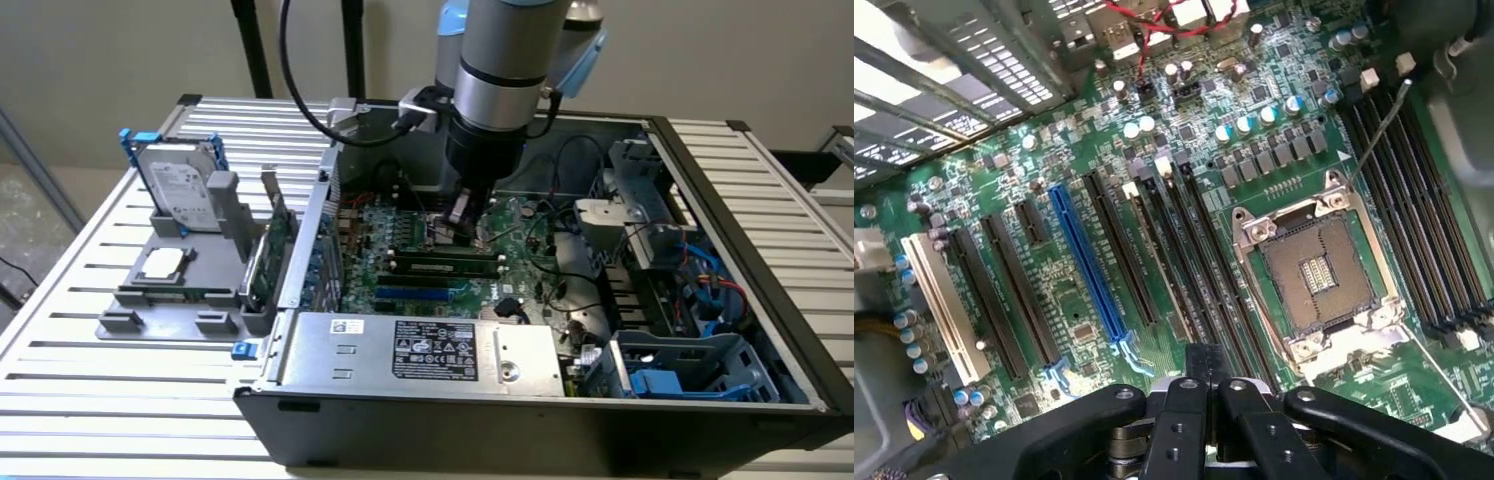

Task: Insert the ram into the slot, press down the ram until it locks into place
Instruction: 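Press down the ram until it locks into place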

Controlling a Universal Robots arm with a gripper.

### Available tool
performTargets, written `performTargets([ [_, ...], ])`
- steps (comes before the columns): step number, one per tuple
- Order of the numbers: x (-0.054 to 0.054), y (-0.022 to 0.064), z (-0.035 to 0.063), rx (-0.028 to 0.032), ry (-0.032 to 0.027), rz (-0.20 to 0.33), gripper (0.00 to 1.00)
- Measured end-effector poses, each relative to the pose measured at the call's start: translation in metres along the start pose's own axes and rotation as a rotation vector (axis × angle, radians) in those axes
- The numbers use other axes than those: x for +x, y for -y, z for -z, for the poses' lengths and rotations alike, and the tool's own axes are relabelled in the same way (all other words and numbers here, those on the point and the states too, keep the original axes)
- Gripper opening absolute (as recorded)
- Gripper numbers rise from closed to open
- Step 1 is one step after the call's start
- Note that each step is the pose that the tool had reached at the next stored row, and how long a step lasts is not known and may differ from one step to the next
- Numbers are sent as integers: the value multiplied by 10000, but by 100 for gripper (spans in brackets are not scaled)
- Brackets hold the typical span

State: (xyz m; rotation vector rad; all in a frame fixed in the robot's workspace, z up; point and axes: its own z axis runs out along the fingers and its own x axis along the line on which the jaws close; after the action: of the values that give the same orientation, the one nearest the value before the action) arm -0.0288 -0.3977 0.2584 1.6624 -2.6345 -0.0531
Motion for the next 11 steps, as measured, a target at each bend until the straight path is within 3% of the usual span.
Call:
performTargets([
  [4, 0, 0, 0, 8, 7, -646, 11],
  [11, 0, 0, -1, 48, -38, -1645, 11],
])
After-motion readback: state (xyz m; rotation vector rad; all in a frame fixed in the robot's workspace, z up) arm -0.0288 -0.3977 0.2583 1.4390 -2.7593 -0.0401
